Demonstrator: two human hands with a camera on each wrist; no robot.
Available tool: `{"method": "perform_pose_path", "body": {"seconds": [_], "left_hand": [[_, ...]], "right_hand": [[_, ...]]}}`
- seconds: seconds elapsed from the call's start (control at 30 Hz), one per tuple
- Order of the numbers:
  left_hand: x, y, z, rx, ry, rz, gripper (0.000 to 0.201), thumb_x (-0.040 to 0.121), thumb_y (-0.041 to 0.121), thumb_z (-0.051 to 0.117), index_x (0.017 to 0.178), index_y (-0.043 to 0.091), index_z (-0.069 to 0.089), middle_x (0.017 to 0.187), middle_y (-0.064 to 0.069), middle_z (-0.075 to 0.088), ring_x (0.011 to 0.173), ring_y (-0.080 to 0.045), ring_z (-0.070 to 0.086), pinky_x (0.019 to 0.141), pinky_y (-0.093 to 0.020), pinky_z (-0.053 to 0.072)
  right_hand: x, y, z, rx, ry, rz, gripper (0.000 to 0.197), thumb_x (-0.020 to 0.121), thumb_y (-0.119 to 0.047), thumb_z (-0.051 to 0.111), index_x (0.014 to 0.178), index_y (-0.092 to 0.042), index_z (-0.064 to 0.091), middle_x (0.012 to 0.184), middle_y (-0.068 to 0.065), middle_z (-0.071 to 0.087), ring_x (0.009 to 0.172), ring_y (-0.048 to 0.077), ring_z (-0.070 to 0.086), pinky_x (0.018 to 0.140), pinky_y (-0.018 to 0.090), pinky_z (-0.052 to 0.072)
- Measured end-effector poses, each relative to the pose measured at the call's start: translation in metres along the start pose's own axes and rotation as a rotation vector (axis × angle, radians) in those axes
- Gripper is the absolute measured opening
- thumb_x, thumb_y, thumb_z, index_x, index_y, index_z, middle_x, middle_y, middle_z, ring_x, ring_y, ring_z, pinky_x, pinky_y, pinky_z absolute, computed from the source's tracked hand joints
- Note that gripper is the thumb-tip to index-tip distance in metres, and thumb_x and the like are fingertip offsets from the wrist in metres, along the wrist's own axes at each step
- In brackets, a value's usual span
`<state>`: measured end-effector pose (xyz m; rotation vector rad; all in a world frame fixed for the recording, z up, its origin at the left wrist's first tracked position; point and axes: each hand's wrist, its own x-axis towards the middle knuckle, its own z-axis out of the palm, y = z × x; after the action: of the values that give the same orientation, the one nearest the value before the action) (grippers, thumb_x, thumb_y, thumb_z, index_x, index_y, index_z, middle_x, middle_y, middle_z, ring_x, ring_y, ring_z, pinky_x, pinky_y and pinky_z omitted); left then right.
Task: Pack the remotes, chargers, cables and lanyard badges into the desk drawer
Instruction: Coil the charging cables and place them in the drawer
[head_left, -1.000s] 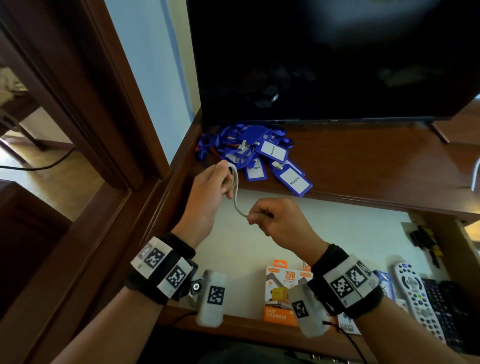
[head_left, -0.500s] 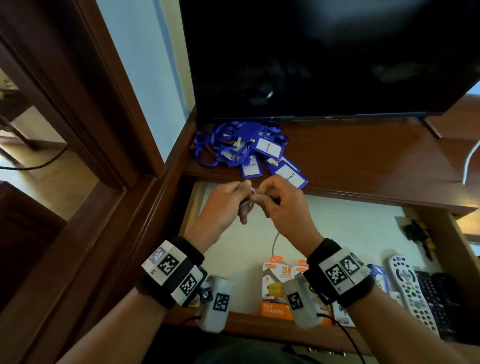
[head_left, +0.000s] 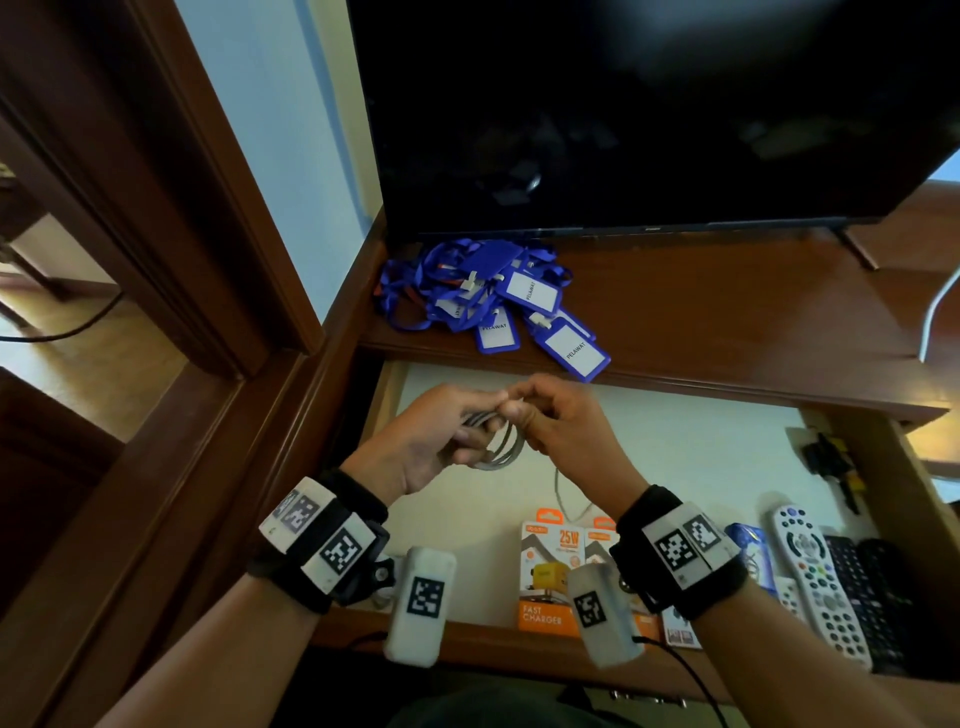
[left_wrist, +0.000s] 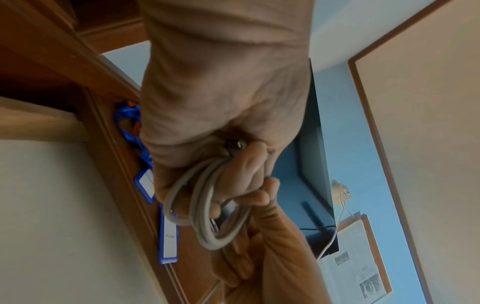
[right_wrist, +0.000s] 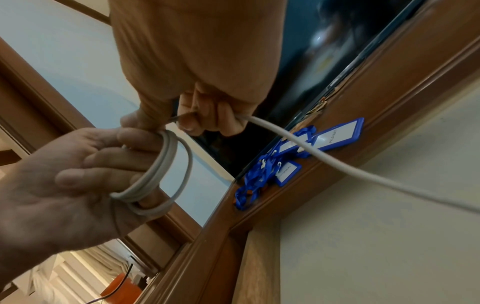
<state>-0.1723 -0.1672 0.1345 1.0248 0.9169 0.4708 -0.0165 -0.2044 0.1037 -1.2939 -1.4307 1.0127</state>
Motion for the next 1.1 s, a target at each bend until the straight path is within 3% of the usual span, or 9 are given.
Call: {"method": "perform_pose_path", "body": {"seconds": [0.13,0.27,0.4,0.53,0.63,0.77,0.93,1.03,1.1], "left_hand": [[0.002,0.003,-0.009,-0.236,0.041,0.033,0.028,0.075,0.026,0.060,0.057,0.015,0.042,0.040,0.007,0.023,0.034,-0.008,0.022,0.056,-0.023,0.030],[0.005,0.011,-0.022,-0.422,0.150,0.121,0.036,0.086,0.018,0.052,0.053,0.017,0.041,0.037,0.007,0.021,0.031,-0.010,0.023,0.067,-0.027,0.039],[0.010,0.012,-0.017,-0.508,0.206,0.196,0.034,0.092,0.015,0.048,0.060,0.014,0.037,0.039,0.006,0.022,0.033,-0.008,0.024,0.042,-0.016,0.036],[0.019,0.008,-0.011,-0.554,0.230,0.242,0.033,0.090,0.017,0.052,0.060,0.015,0.040,0.041,0.006,0.023,0.037,-0.008,0.024,0.042,-0.016,0.030],[0.019,0.005,-0.007,-0.554,0.187,0.201,0.029,0.079,0.023,0.058,0.058,0.015,0.040,0.041,0.006,0.021,0.036,-0.009,0.023,0.044,-0.017,0.031],[0.017,0.000,-0.003,-0.524,0.096,0.140,0.029,0.075,0.026,0.058,0.054,0.016,0.042,0.040,0.006,0.022,0.035,-0.009,0.023,0.062,-0.024,0.030],[0.017,0.000,0.002,-0.489,0.076,0.160,0.030,0.077,0.028,0.057,0.054,0.015,0.044,0.041,0.005,0.022,0.037,-0.010,0.024,0.056,-0.026,0.020],[0.017,-0.002,0.005,-0.400,0.139,0.194,0.030,0.083,0.031,0.055,0.061,0.010,0.051,0.044,0.000,0.029,0.045,-0.014,0.033,0.057,-0.026,0.031],[0.018,-0.005,0.006,-0.259,0.195,0.230,0.031,0.092,0.031,0.050,0.074,0.008,0.061,0.057,-0.012,0.040,0.058,-0.023,0.044,0.067,-0.032,0.043]], "right_hand": [[-0.003,0.006,-0.003,0.109,0.002,0.077,0.014,0.095,-0.010,0.054,0.084,-0.010,0.063,0.047,-0.010,0.039,0.044,0.004,0.032,0.044,0.014,0.029],[-0.008,0.013,-0.013,0.167,0.084,0.185,0.016,0.093,-0.004,0.055,0.079,-0.011,0.053,0.048,-0.012,0.040,0.045,0.005,0.030,0.042,0.019,0.025],[-0.005,0.011,-0.014,0.070,0.116,0.155,0.020,0.090,0.000,0.057,0.073,-0.011,0.051,0.051,-0.008,0.043,0.045,0.002,0.035,0.044,0.012,0.031],[-0.003,0.006,-0.007,0.057,0.067,0.195,0.021,0.089,0.001,0.057,0.071,-0.009,0.055,0.054,0.003,0.050,0.045,0.009,0.039,0.044,0.018,0.032],[-0.002,-0.005,-0.008,0.235,0.031,0.250,0.008,0.095,-0.008,0.051,0.090,-0.005,0.056,0.055,0.006,0.048,0.047,0.014,0.036,0.045,0.023,0.027],[0.001,-0.015,-0.009,0.233,-0.055,0.223,0.023,0.098,-0.033,0.048,0.099,-0.011,0.057,0.055,0.005,0.043,0.045,0.012,0.033,0.043,0.024,0.026],[0.002,-0.019,-0.003,0.144,-0.057,0.206,0.024,0.101,-0.022,0.044,0.079,-0.014,0.051,0.049,-0.001,0.041,0.040,0.008,0.033,0.040,0.019,0.029],[0.004,-0.021,-0.002,0.130,-0.049,0.213,0.023,0.102,-0.016,0.041,0.081,-0.014,0.051,0.051,-0.002,0.041,0.042,0.007,0.034,0.040,0.018,0.030],[0.004,-0.023,-0.002,0.158,-0.028,0.213,0.021,0.101,-0.012,0.040,0.083,-0.011,0.050,0.055,-0.001,0.041,0.043,0.005,0.034,0.041,0.016,0.030]]}}
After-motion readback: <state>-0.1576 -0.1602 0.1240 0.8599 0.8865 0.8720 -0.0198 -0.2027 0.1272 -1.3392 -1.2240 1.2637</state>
